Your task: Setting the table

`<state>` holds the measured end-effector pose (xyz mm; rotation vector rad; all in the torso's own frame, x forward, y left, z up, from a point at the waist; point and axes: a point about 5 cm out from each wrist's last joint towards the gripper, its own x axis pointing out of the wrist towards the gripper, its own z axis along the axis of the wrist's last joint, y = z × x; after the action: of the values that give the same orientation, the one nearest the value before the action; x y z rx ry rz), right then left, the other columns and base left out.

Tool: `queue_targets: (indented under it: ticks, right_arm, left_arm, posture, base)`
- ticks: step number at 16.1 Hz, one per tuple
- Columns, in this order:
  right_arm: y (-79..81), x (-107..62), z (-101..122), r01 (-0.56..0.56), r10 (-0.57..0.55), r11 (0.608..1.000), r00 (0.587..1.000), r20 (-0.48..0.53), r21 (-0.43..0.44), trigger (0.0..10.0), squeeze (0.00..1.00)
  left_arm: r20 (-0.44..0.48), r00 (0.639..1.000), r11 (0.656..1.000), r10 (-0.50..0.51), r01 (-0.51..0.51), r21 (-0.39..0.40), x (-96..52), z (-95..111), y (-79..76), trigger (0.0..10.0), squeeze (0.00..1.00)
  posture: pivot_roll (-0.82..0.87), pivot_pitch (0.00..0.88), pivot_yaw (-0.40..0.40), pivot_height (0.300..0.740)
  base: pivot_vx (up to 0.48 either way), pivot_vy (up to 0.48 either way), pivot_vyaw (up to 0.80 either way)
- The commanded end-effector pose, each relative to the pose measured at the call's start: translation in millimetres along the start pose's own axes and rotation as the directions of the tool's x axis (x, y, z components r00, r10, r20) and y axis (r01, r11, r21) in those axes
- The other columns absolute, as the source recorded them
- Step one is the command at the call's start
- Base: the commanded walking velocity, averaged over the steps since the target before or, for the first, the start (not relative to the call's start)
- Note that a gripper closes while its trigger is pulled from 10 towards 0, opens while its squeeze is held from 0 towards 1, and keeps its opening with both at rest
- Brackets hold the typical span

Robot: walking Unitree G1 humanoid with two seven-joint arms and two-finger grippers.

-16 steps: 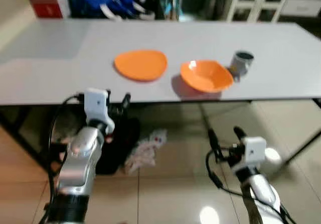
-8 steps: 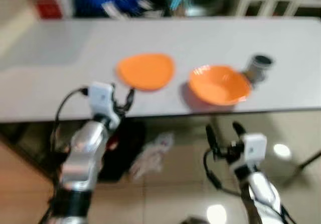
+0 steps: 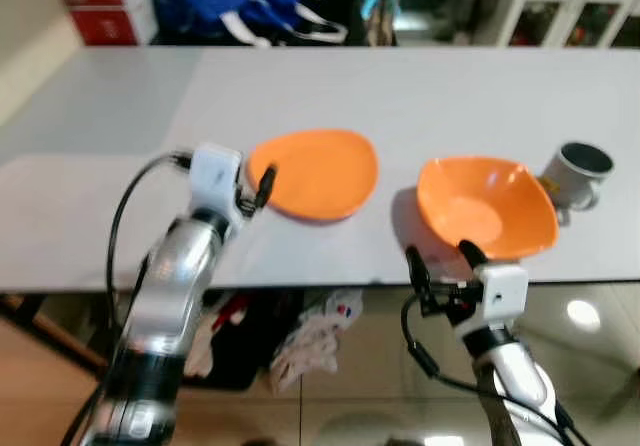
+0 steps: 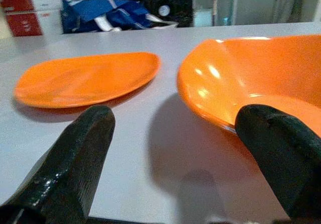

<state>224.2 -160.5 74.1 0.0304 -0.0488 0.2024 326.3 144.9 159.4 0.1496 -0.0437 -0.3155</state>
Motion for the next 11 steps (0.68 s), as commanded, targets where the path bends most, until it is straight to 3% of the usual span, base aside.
queue_targets:
  ticks: [1,6,11]
  right_arm:
    - [-3.6,-5.5,-6,0.022,-0.022,1.0,0.999,-0.042,-0.001,10.0,0.0]
    - [-1.7,-12.0,-12,0.029,-0.028,1.0,0.998,-0.056,0.005,10.0,0.0]
    - [-5.0,-19.1,-17,0.048,-0.048,0.999,0.996,-0.073,0.003,10.0,0.0]
  left_arm:
    - [-0.034,0.998,0.999,-0.044,0.044,0.02,3.9,-1,-5.0,10.0,0.0]
    - [-0.137,0.983,0.991,-0.121,0.128,0.044,40.2,10,-7.9,10.0,0.0]
    - [-0.175,0.974,0.989,-0.145,0.149,0.012,48.2,7,-13.9,10.0,0.0]
  posture:
    - [-0.08,0.0,0.014,0.727]
    - [-0.1,0.0,0.032,0.727]
    - [-0.12,0.015,0.033,0.727]
  base:
    - [0.0,0.0,0.0]
    - [0.0,0.0,0.0]
    - [0.0,0.0,0.0]
